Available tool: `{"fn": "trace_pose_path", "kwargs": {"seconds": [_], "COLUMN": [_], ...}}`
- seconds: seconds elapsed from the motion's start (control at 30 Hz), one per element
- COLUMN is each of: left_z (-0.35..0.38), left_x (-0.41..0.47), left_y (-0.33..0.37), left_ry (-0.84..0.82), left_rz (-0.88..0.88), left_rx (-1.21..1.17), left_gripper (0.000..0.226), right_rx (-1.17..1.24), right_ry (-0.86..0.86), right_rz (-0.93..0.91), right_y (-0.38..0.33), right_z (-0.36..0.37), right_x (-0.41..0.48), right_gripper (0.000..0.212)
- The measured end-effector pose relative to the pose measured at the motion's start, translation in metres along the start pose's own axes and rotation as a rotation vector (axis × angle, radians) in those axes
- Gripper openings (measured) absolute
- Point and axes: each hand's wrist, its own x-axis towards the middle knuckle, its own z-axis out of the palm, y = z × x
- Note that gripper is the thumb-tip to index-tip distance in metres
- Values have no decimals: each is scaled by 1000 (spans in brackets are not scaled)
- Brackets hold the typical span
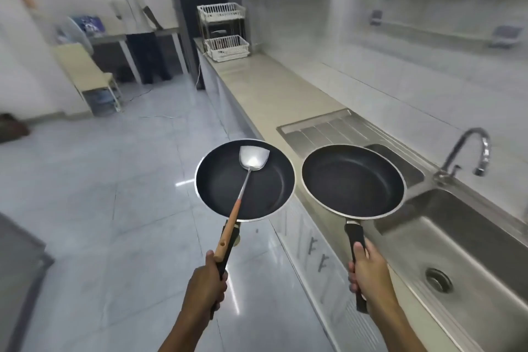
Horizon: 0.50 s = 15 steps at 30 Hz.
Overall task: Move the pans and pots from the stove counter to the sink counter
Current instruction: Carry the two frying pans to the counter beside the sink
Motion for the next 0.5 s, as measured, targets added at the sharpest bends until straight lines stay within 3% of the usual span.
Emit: {"fn": "trace_pose_path", "kwargs": {"seconds": [0.23, 0.5], "left_z": [-14, -13], "left_x": [174, 383], "left_y": [86, 234], "left_ry": [22, -63], "left_rz": [1, 57], "left_rx": [0, 66], "left_gripper": [73, 70], "right_rx": [-2, -15], "right_ry": [41, 166], "right_rz": [-17, 20], "right_y": [-46, -123], "right_z": [124, 267], "right_x": [130, 283], "right_gripper": [22, 19]}}
